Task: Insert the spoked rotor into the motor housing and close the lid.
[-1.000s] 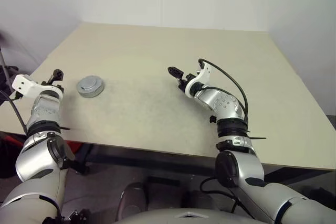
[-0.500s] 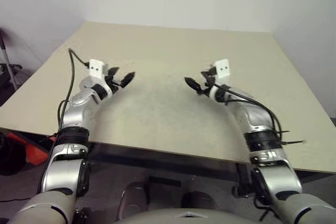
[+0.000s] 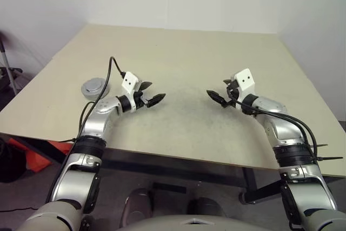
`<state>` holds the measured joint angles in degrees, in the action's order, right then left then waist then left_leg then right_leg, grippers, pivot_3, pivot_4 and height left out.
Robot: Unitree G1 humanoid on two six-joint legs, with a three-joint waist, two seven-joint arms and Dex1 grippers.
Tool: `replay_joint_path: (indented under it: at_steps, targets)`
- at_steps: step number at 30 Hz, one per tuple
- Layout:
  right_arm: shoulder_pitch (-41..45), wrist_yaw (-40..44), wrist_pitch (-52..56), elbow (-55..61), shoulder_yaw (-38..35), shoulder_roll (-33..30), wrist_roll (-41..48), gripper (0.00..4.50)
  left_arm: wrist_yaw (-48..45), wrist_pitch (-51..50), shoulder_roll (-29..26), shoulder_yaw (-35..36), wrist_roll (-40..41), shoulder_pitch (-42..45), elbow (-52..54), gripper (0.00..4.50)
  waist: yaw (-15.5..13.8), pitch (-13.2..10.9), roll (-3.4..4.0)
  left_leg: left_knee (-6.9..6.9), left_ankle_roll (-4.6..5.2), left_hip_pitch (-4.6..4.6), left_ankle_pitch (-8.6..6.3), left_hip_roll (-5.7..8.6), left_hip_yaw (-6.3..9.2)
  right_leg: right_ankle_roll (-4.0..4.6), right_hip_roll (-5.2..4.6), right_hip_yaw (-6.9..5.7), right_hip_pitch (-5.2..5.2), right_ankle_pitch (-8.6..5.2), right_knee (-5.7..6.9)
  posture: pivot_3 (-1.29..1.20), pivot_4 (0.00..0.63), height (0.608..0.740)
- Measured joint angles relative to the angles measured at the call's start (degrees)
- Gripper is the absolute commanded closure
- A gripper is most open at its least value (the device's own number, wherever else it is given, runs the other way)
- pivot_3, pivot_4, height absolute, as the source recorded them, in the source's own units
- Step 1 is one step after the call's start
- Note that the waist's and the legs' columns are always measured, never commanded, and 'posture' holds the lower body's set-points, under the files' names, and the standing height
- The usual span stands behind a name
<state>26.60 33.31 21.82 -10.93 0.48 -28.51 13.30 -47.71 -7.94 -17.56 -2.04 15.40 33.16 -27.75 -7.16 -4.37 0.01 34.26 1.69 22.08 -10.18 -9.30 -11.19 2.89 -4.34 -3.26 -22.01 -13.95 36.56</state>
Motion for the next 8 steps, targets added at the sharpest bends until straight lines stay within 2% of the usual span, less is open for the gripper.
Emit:
replay_joint_path:
  at_steps: [8]
  targets:
    - [-0.59,-1.93,0.45,0.50,-0.47,0.44,-0.88,0.00,-0.20,1.13,1.11,-0.03,-1.25,0.61,-1.88,0.02,-0.04,0.00,0.00,0.01,0.04,0.00,-0.02,0.01,-0.02,0.00,0.00,0.01,0.01,0.00,-0.01,0.00,0.000,0.740]
